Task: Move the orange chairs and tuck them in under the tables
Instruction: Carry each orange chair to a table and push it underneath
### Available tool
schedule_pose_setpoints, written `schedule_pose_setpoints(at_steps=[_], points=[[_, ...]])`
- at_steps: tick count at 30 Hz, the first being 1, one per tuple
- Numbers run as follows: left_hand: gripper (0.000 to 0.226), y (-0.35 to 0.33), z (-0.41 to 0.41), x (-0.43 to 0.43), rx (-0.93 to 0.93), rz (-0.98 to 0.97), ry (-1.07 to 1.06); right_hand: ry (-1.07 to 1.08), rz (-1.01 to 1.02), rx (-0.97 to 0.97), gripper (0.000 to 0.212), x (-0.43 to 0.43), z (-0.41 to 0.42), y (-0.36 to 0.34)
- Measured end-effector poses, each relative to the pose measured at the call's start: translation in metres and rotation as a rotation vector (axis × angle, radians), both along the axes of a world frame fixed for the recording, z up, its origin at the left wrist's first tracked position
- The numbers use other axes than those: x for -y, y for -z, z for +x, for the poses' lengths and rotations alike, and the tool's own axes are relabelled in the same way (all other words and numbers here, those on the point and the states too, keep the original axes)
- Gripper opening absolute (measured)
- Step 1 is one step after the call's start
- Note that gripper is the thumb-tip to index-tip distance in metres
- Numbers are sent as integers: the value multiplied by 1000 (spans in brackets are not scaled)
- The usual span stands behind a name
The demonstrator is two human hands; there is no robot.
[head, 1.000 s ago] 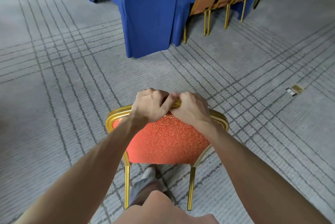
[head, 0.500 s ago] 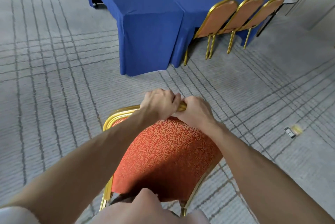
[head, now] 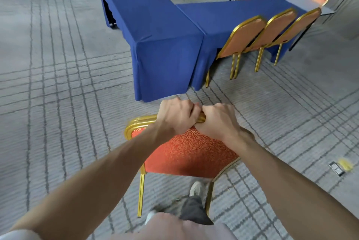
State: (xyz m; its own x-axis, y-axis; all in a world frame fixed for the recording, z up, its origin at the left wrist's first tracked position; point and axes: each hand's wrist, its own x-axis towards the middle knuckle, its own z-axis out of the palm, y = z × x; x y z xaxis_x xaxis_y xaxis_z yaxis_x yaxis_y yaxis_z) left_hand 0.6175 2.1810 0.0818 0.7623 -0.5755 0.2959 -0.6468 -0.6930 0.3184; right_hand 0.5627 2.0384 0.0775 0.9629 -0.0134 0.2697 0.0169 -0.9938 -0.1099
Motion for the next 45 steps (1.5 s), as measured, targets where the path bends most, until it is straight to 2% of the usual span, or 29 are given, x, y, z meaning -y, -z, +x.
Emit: schedule_pose_setpoints(at_steps=[4, 7, 11, 15, 20, 26, 29, 31, 33, 40, 45], points=[[44, 42, 19, 36, -29, 74, -12, -56, 42, 54, 30, 40, 24, 49], [57, 74, 42, 74, -88, 68, -61, -107, 21, 12, 26, 79, 51, 75], [55, 92, 87, 139, -157, 109, -156, -183, 38, -89, 22, 145, 105, 90], [52, 80, 133, 182, -183, 61, -291, -225, 81, -43, 24, 191, 162, 80], [52, 52, 233, 217, -230, 63, -452, -146, 130, -42, 27, 212, 257, 54], [52, 43, 315, 214, -311, 3, -303, -221, 170, -50, 34, 225, 339, 47], [55, 46, 366, 223, -205, 73, -225, -246, 210, -67, 36, 236, 384, 43], [65, 51, 403, 231, -92, 144, -240, -245, 217, -72, 37, 244, 422, 41], [63, 55, 432, 237, -27, 130, -272, -247, 208, -71, 36, 250, 453, 43], [58, 46, 523, 247, -28, 125, -256, -284, 226, -63, 37, 260, 544, 37], [57, 46, 546, 250, -33, 99, -276, -350, 202, 16, 37, 266, 573, 42]])
